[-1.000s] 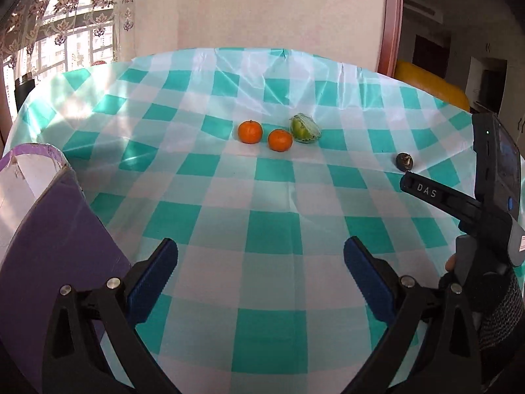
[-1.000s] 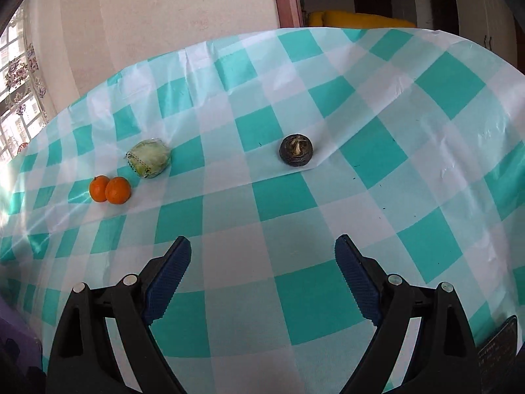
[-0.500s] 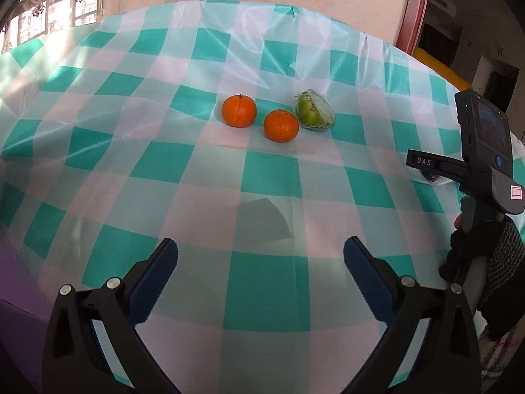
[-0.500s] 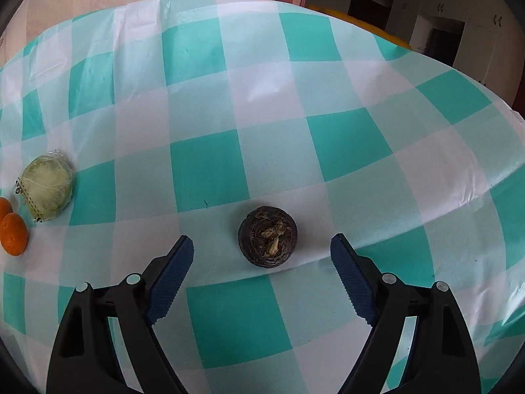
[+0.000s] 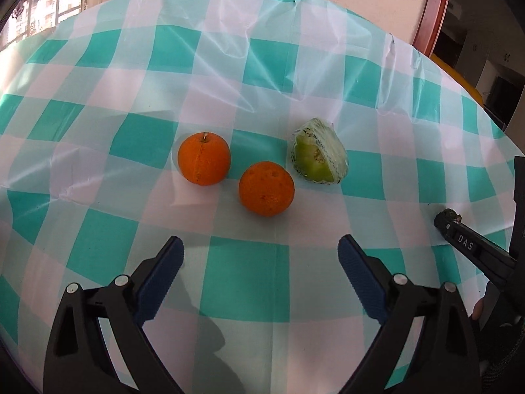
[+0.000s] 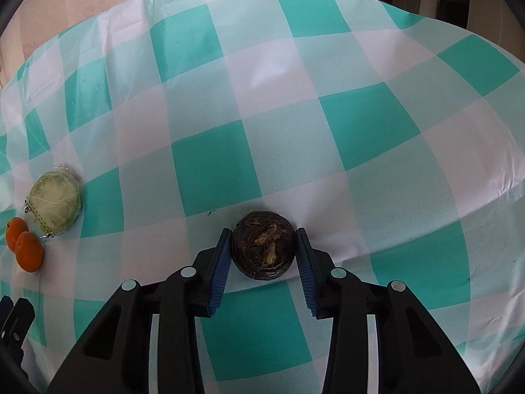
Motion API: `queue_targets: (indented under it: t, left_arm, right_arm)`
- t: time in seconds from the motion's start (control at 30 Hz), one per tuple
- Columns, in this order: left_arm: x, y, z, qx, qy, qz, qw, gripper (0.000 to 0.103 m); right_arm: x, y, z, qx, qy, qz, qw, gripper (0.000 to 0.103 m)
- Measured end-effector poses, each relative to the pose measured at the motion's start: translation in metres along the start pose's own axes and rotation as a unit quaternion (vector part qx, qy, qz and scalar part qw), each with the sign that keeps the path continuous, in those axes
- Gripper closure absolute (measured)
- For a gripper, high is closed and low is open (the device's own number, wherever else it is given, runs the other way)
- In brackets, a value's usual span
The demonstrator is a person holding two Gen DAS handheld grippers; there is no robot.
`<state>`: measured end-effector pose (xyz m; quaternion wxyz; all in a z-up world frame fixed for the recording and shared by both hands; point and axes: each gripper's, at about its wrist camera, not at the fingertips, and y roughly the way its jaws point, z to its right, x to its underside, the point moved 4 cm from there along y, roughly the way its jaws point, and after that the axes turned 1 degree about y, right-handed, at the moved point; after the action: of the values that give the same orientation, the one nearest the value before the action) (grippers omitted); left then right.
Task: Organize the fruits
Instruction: 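Grasp a small orange with the left tool while the right tool holds the dark fruit, then carry the orange in the left tool and dark fruit in the right tool to the box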
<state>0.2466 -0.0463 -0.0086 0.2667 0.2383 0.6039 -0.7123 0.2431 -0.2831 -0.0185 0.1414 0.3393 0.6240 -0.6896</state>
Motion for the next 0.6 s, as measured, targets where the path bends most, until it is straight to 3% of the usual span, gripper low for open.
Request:
queue_targets:
  t: [0.23, 0.3, 0.37, 0.6]
  left_arm:
    - [-0.027, 0.030, 0.006, -0.007, 0.005, -0.016, 0.9998, 0.036]
    - [-0.030, 0.034, 0.005, -0.015, 0.004, -0.015, 0.9998, 0.053]
    - [-0.031, 0.034, 0.006, -0.019, 0.008, -0.014, 0.9997, 0.062]
    - [-0.026, 0.017, -0.007, 0.001, -0.024, 0.007, 0.9997, 0.064]
  right_arm:
    - [0.002, 0.001, -0.001, -0.006, -0.005, -0.003, 1.000, 0.065]
    - [0.003, -0.001, -0.002, -0.007, -0.006, -0.003, 1.000, 0.065]
    - [0.003, -0.001, -0.004, -0.012, -0.003, -0.003, 1.000, 0.065]
    - [-0.006, 0.008, -0.005, -0.013, -0.001, -0.005, 1.000, 0.065]
